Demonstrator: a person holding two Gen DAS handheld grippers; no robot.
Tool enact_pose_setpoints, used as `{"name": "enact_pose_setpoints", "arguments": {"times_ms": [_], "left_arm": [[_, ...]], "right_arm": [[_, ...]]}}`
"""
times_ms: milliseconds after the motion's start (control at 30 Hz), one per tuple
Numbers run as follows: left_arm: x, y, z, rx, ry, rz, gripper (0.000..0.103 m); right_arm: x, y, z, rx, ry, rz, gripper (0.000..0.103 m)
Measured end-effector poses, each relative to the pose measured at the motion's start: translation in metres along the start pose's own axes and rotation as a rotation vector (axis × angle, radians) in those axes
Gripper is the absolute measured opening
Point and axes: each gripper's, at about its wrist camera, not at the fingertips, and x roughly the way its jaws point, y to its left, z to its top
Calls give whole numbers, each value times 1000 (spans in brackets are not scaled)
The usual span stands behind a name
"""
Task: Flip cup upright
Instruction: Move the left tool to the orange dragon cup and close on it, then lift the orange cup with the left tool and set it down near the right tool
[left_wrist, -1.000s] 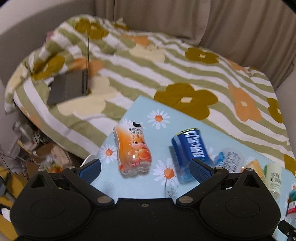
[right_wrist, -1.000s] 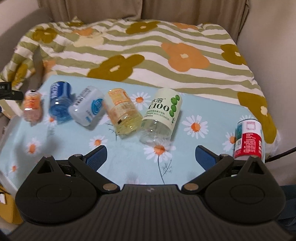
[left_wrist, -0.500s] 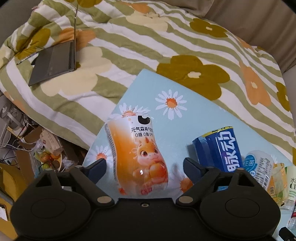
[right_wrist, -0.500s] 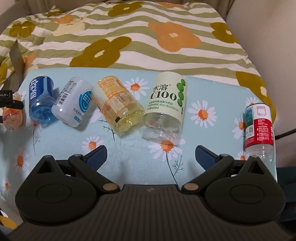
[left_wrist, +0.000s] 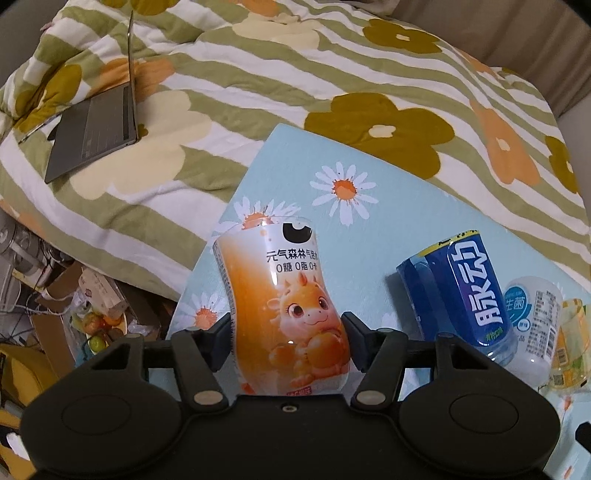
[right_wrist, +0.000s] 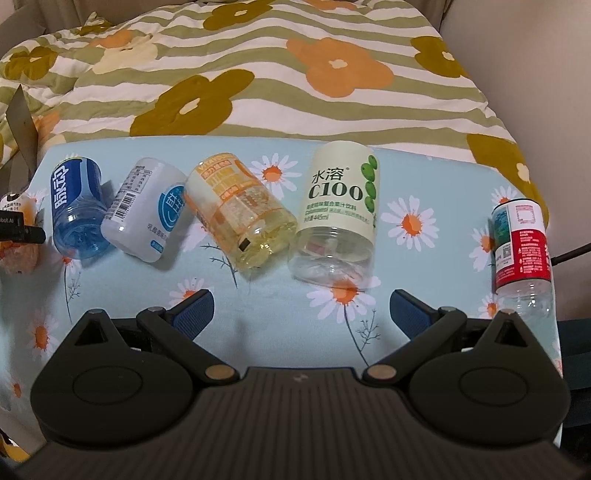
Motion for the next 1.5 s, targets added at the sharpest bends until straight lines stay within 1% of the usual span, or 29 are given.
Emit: {"name": "enact_pose_setpoints", "arguments": {"times_ms": [200, 400, 533, 633, 867, 1033, 1200, 1367, 1500], "left_arm": [[-13, -4, -5, 40, -31, 3, 65], [-42, -18, -24, 79, -87, 3, 65], [-65, -35, -47, 122, -126, -9, 65], [-80, -50, -68, 157, -142, -31, 65], [-102, -100, -123, 265, -152, -100, 65], [-99, -135, -156, 358, -133, -146, 65], [-83, -167, -184, 448, -91, -185, 65], [-58, -195, -201, 523, -40, -203, 65], [-44, -209, -210, 548, -16, -211, 65]], "right_arm": [[-6, 0, -4, 10, -17, 12, 103], [-20, -11, -15, 18, -57, 47, 103], [-36, -23, -30, 18, -98, 61, 103], [-48, -36, -46, 23, -114, 67, 103], [-77, -74, -90, 64, -146, 85, 103], [-88, -96, -120, 107, -155, 100, 103], [-91, -109, -147, 139, -145, 91, 103], [-86, -121, -169, 171, -114, 74, 103], [-80, -128, -180, 194, -92, 62, 103]]}}
